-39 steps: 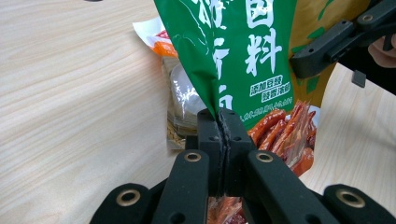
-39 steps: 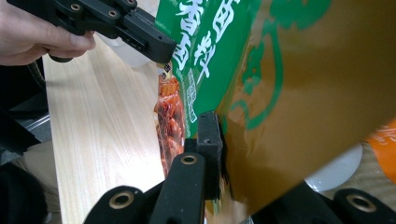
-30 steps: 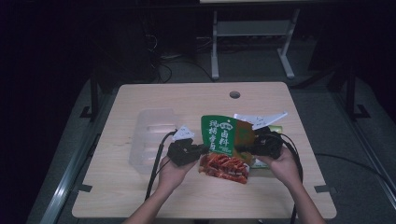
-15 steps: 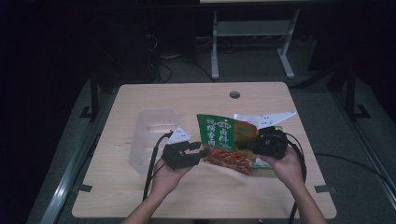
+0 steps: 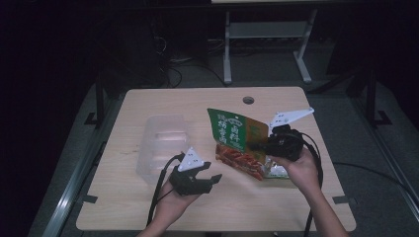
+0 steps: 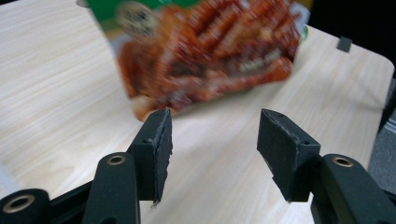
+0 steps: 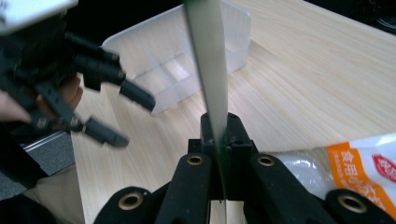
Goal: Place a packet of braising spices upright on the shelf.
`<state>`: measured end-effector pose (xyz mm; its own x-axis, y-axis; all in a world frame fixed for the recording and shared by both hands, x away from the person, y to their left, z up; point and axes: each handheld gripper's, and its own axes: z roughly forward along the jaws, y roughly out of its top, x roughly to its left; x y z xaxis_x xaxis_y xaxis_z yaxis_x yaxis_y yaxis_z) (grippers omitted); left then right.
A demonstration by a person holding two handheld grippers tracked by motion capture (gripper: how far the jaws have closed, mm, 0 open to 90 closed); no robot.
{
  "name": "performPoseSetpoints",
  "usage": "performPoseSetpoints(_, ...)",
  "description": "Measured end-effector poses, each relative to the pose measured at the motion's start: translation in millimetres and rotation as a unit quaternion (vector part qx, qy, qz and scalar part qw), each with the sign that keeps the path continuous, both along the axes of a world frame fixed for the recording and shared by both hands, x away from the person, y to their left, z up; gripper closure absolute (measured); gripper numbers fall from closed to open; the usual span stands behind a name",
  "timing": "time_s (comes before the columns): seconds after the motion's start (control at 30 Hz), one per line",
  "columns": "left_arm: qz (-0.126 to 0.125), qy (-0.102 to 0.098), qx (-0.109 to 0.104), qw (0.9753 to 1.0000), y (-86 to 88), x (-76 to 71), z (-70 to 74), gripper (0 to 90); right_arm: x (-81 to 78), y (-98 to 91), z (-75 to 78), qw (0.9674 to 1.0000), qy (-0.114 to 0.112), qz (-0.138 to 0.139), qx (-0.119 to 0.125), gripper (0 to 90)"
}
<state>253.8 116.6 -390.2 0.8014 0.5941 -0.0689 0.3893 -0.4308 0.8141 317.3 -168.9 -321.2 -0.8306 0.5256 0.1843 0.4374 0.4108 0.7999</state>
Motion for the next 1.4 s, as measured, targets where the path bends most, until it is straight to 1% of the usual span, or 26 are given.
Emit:
performPoseSetpoints(0.03, -0.001, 0.001, -0.004, 1.0, -0.5, -2.4, -1.6, 43.8, 1.1, 2.2, 1.8, 1.0, -0.001, 0.001, 0.0, 89.4)
performPoseSetpoints(0.07, -0.009, 0.003, -0.002, 1.0, -0.1, -4.8, -4.0, 43.2, 3.9, 6.3, 5.2, 1.0, -0.001, -0.001, -0.002, 89.4)
performPoseSetpoints(0.13, -0.013, 0.003, -0.003, 0.9999, -0.1, -7.1, -6.0, 43.0, 5.1, 7.8, 6.3, 1.0, -0.001, 0.0, -0.002, 89.4)
performPoseSetpoints(0.2, -0.017, -0.001, 0.001, 0.9999, 0.9, -10.0, -8.7, 42.2, 8.9, 12.0, 9.3, 1.0, -0.003, 0.0, -0.005, 89.4)
performPoseSetpoints(0.23, -0.021, 0.0, 0.004, 0.9998, 2.2, -10.9, -10.0, 41.7, 10.4, 14.1, 10.4, 1.0, -0.003, 0.0, -0.005, 89.4)
performPoseSetpoints(0.27, -0.022, -0.001, 0.001, 0.9998, 2.6, -12.2, -12.0, 41.1, 12.0, 16.1, 11.5, 1.0, -0.005, 0.001, -0.006, 89.4)
performPoseSetpoints(0.33, -0.028, -0.004, 0.007, 0.9996, 4.6, -14.5, -14.9, 39.7, 14.9, 20.6, 13.8, 1.0, -0.007, 0.002, -0.006, 89.4)
performPoseSetpoints(0.37, -0.028, -0.002, 0.002, 0.9996, 4.9, -15.8, -16.6, 39.1, 16.4, 22.9, 15.1, 1.0, -0.006, 0.002, -0.005, 89.4)
performPoseSetpoints(0.43, -0.037, 0.0, 0.001, 0.9993, 5.7, -17.2, -19.1, 37.7, 20.1, 27.8, 16.9, 1.0, -0.007, 0.004, -0.003, 89.4)
performPoseSetpoints(0.53, -0.044, -0.006, 0.006, 0.999, 5.0, -20.0, -20.6, 35.5, 26.4, 37.1, 18.9, 0.9999, -0.008, 0.007, -0.007, 89.4)
performPoseSetpoints(0.57, -0.048, -0.006, 0.007, 0.9988, 4.7, -20.2, -21.0, 34.1, 30.6, 44.5, 20.4, 0.9998, -0.008, 0.01, -0.013, 89.4)
performPoseSetpoints(0.6, -0.053, -0.006, 0.008, 0.9986, 4.3, -20.5, -21.8, 34.1, 30.6, 44.5, 20.4, 0.9998, -0.008, 0.01, -0.013, 89.4)
performPoseSetpoints(0.7, -0.06, -0.005, 0.01, 0.9981, 2.3, -22.4, -24.7, 32.4, 38.1, 55.0, 22.8, 0.9997, -0.01, 0.017, -0.017, 89.4)
performPoseSetpoints(0.77, -0.064, -0.001, 0.005, 0.998, 1.9, -23.5, -26.3, 31.5, 43.1, 62.0, 25.0, 0.9996, -0.01, 0.02, -0.017, 89.4)
performPoseSetpoints(0.8, -0.065, -0.003, 0.006, 0.9978, 1.9, -23.8, -26.7, 30.8, 47.2, 67.3, 26.4, 0.9994, -0.015, 0.024, -0.019, 89.4)
performPoseSetpoints(0.83, -0.067, -0.005, 0.007, 0.9978, 1.7, -24.3, -27.1, 30.8, 47.2, 67.3, 26.4, 0.9994, -0.015, 0.024, -0.019, 89.4)
performPoseSetpoints(0.87, -0.068, -0.006, 0.006, 0.9976, 1.6, -24.6, -27.2, 30.2, 48.7, 70.9, 27.7, 0.9995, -0.009, 0.024, -0.017, 89.4)
performPoseSetpoints(0.93, -0.07, -0.009, 0.005, 0.9975, 1.5, -25.3, -27.2, 29.1, 54.8, 79.7, 30.3, 0.9994, -0.01, 0.026, -0.02, 89.4)
performPoseSetpoints(0.97, -0.071, -0.012, 0.005, 0.9974, 1.6, -25.5, -27.0, 29.1, 54.8, 79.7, 30.3, 0.9994, -0.01, 0.026, -0.02, 89.4)
performPoseSetpoints(1.0, -0.071, -0.014, 0.006, 0.9974, 1.7, -25.8, -26.9, 28.2, 59.1, 84.6, 31.9, 0.9993, -0.011, 0.028, -0.02, 89.4)
performPoseSetpoints(1.07, -0.071, -0.013, 0.006, 0.9974, 2.3, -25.7, -27.1, 28.1, 61.2, 86.9, 32.7, 0.9993, -0.014, 0.029, -0.021, 89.4)
performPoseSetpoints(1.17, -0.072, -0.014, 0.007, 0.9973, 2.4, -26.3, -27.9, 27.3, 68.8, 96.5, 35.8, 0.9993, -0.015, 0.031, -0.017, 89.4)
performPoseSetpoints(1.23, -0.072, -0.015, 0.007, 0.9973, 2.5, -26.5, -28.2, 27.2, 70.4, 98.2, 36.0, 0.9993, -0.016, 0.031, -0.017, 89.4)
performPoseSetpoints(1.33, -0.073, -0.019, 0.005, 0.9972, 3.6, -25.8, -27.9, 27.0, 76.5, 105.9, 37.0, 0.9993, -0.017, 0.031, -0.014, 89.4)
performPoseSetpoints(1.4, -0.07, -0.017, 0.001, 0.9974, 4.1, -25.7, -28.1, 26.7, 81.6, 113.5, 37.6, 0.9992, -0.019, 0.033, -0.013, 89.4)
